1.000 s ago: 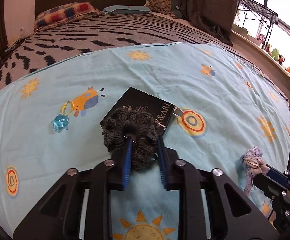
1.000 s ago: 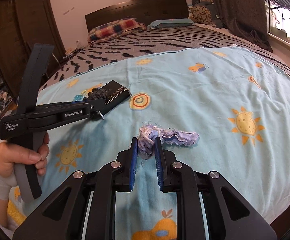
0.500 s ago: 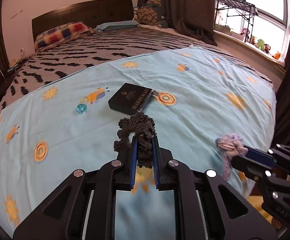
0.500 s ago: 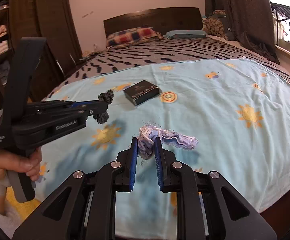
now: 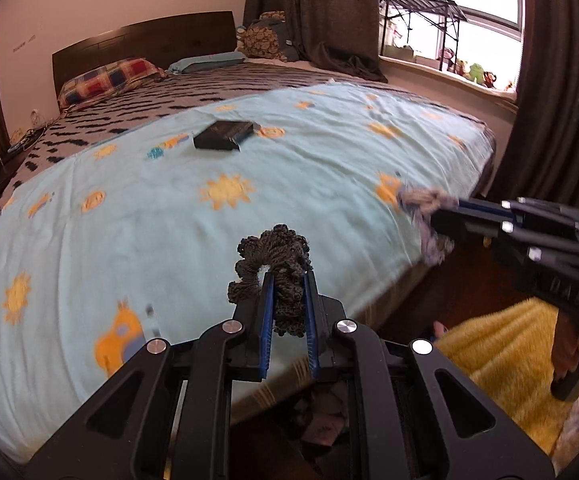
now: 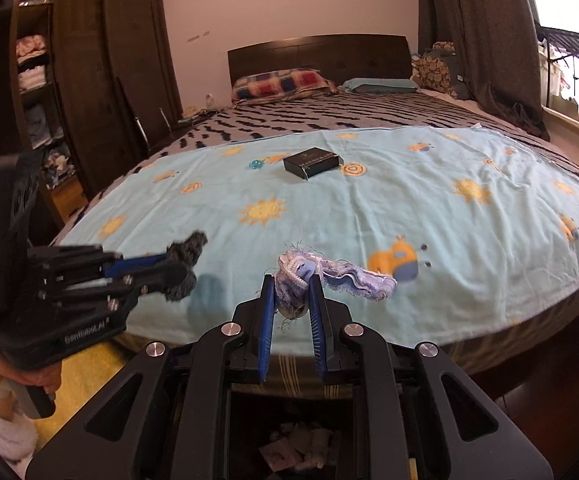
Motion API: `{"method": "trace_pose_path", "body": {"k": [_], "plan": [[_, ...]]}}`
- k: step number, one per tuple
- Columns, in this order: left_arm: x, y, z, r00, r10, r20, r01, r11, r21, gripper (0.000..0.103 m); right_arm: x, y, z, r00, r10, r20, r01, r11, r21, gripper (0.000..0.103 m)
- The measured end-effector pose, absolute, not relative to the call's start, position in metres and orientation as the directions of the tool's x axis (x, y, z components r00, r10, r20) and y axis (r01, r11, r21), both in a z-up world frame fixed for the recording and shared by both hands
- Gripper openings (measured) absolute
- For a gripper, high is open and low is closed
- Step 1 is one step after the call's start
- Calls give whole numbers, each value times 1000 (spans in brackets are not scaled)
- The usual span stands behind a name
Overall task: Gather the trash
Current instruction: 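Lower the rope toy and hair tie into the bin and open both tools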
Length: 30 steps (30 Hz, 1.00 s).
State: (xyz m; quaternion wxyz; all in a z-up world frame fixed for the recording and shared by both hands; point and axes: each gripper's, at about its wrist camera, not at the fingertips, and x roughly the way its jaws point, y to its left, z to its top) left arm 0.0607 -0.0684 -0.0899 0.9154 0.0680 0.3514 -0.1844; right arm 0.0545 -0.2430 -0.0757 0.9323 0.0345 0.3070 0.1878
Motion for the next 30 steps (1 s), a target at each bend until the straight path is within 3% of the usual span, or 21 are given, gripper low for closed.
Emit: {"method": "trace_pose_path", "body": {"k": [14,23,30], "plan": [[17,-65,-180,481,-382,-789,395,898,-194,13,23,-239,-176,579,364,-729,-222,931,289,18],[37,-72,-260,348,-366,-863,343,907,-246,13,42,-231,-248,445,337,-830,-161,942,296,18],[44,-74,-285,277,-363,-890,319,908,-271,13,49,-225,-285,362,327,-873,-140,945,295,18]]}}
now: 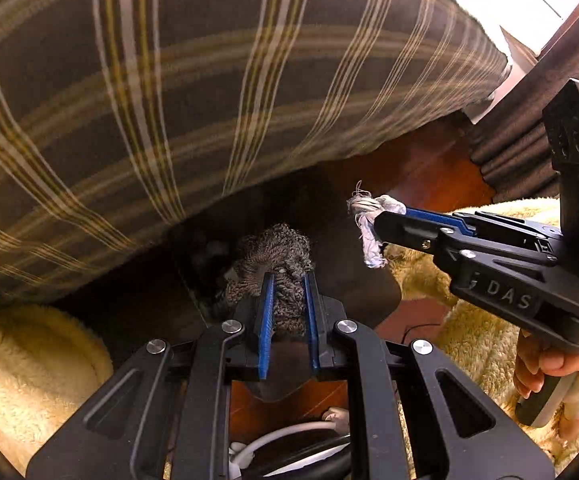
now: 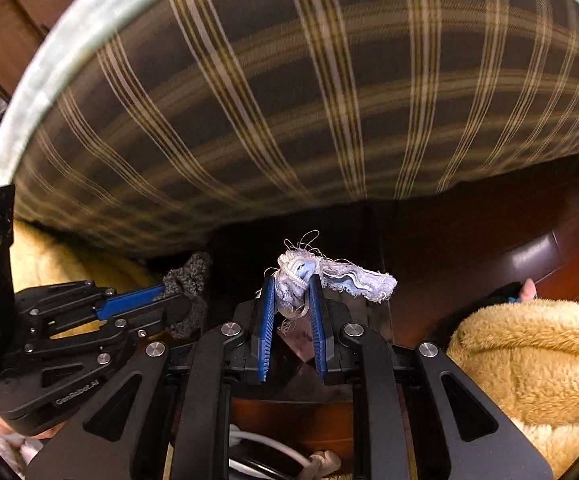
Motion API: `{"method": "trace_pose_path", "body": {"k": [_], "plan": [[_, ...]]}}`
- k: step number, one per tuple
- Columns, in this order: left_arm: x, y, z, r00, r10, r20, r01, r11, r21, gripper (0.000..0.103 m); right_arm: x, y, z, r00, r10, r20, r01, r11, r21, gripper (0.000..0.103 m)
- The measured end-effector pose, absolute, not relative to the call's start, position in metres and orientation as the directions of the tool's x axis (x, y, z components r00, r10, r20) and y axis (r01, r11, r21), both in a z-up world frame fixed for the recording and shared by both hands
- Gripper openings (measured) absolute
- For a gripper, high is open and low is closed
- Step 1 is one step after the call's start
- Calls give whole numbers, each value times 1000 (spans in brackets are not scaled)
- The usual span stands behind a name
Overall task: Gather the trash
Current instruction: 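Lower the rope toy and hair tie into the bin and open both tools, then raise both tools back over the bed items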
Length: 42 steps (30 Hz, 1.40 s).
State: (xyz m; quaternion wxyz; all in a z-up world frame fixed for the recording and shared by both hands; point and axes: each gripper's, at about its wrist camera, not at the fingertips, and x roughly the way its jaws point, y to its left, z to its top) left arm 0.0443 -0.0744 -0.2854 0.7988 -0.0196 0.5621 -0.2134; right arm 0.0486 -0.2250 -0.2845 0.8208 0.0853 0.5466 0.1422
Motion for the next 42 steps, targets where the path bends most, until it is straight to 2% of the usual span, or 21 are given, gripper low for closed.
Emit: {"method": "trace_pose_path", "body": {"k": [7,9,10,11,12,17,19,21,24,29,35,42], "plan": [[44,-72,-292,253,-354,-901,303,913,-273,17,53,-233,-291,358,323,-876,-109,946,305,21],[45,-73,-294,257,-348,-902,301,916,-267,22,60,-236,-290,360,320,-876,-106,947,303,25],[44,-72,-293,260,-345,-902,298,917,-265,28,61,-235,-290,364,319,-875,-105,948,301,30],[46,-75,-292,264,-342,-902,295,919,-263,31,61,-234,-286,368,318,-874,-105,948,301,42],[45,-72,-291,271,-340,-901,292,921,-260,35,61,-235,-284,377,318,-870,-105,948,301,48],[43,-62,-272,333,-314,-889,285,932,-222,52,60,-241,-264,433,296,-851,-77,953,292,53],[39,-58,-257,373,-308,-876,293,934,-203,64,58,-246,-251,473,271,-838,-62,959,276,66],[37,-53,-240,410,-309,-858,299,934,-194,74,57,-251,-233,524,233,-819,-48,968,244,91],[36,-47,-216,447,-318,-836,295,935,-198,85,57,-251,-209,557,213,-803,-60,974,217,98],[32,-33,-167,526,-318,-789,297,938,-181,95,56,-245,-168,603,215,-768,-98,976,196,99],[37,-18,-119,611,-291,-736,269,951,-152,95,61,-238,-119,684,218,-696,-148,976,159,99],[62,-4,-90,675,-221,-704,223,971,-92,95,89,-225,-91,711,222,-667,-182,975,130,99]]}}
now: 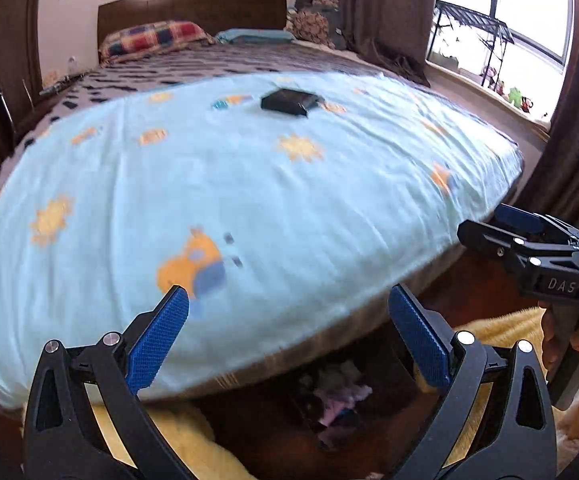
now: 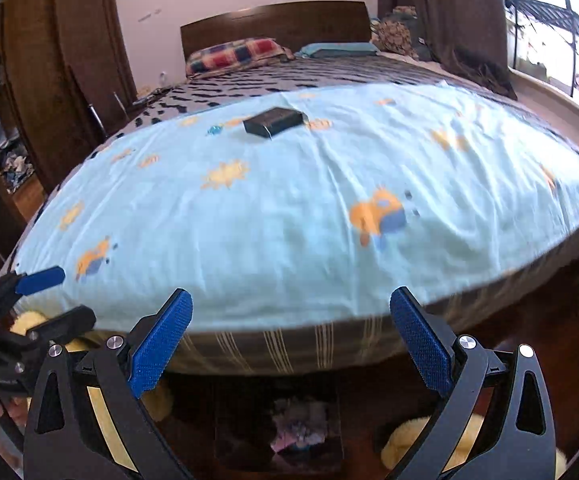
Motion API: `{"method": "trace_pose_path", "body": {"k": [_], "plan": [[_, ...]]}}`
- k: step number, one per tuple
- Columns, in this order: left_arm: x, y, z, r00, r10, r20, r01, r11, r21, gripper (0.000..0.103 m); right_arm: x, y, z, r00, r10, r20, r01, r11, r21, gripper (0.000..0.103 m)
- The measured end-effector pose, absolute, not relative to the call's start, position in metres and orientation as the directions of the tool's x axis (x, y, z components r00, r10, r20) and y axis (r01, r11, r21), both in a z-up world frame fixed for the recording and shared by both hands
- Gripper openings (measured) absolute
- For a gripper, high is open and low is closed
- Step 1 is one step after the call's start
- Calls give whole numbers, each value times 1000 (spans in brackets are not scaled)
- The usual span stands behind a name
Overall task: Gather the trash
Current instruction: 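Raise both tools back over the bed items, then grasp the black MARRY&ARD box with the right tool while the left tool grasps the blue crystal keychain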
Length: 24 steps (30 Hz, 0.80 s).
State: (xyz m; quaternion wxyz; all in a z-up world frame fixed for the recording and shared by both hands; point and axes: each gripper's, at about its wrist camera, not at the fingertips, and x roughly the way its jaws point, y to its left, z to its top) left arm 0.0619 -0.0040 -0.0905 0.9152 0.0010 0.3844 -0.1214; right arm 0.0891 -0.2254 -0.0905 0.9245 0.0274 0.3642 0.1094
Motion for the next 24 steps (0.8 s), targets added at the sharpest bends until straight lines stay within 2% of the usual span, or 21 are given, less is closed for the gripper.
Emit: {"method": "trace_pose_path", "body": {"k": [8,24], "plan": [[118,29,-80,693,-142,-707,139,988,-62,95,152,-217,-83,703,258,-662,-200,966,164,99],[242,61,-96,626,-76,-776,55,997,-53,94,314,-151,-94,665,191,-722,-226,973,49,100]]}}
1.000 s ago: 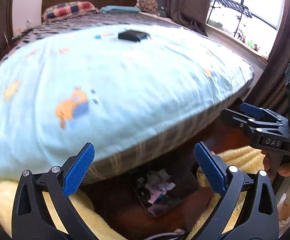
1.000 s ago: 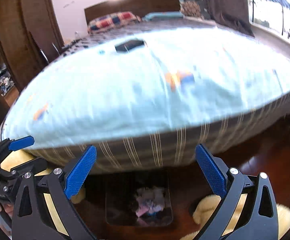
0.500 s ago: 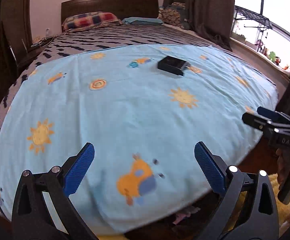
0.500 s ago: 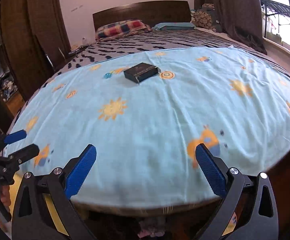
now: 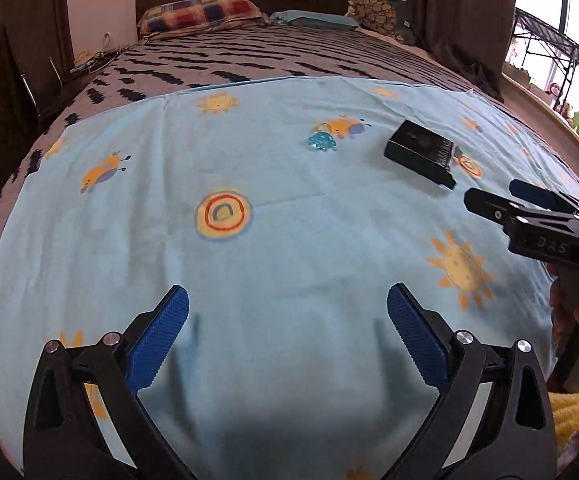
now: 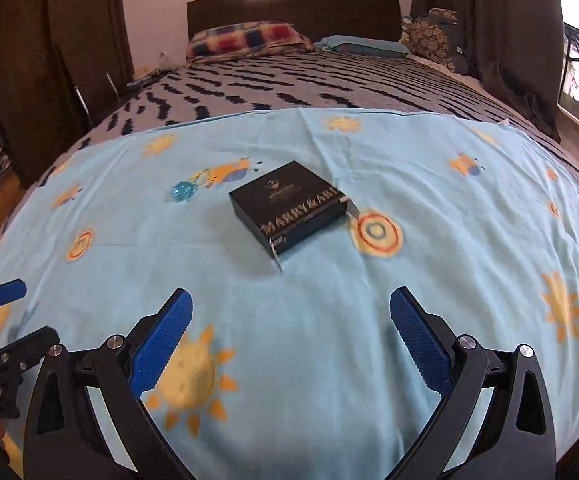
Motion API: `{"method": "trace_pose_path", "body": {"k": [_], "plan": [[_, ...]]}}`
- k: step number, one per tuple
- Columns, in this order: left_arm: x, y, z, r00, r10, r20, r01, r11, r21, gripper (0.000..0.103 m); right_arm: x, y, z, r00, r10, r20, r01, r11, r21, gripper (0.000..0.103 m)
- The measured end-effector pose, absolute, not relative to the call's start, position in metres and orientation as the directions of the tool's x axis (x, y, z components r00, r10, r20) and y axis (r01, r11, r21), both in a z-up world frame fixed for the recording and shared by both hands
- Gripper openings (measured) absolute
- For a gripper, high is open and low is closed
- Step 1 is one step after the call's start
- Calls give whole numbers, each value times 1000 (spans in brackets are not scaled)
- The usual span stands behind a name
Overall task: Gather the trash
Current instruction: 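Grasp the black MARRY&ARD box with the right tool while the left tool grasps the blue crystal keychain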
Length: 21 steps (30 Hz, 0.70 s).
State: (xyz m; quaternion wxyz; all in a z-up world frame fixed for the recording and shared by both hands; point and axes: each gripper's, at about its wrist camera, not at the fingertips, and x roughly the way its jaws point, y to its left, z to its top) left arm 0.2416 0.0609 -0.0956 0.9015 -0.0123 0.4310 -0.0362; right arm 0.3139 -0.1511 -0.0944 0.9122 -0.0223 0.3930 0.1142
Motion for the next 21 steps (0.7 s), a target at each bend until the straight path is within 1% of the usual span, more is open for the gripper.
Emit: {"method": "trace_pose_path", "body": {"k": [8,16,21], "plan": [[276,71,-93,616,-90,-783,30,995,-91,94,368,-123,-101,624,160,-765,-259,966,-9,100],[301,73,-92,614,-73,-786,15,997,-81,94,406,-109,-111,585,144,-798,-284,958,-35,100],[314,68,-95,610,-69,-789,18,997,-73,94,408,-112,-110,582,169,-796,-316,948,-29,96]]}}
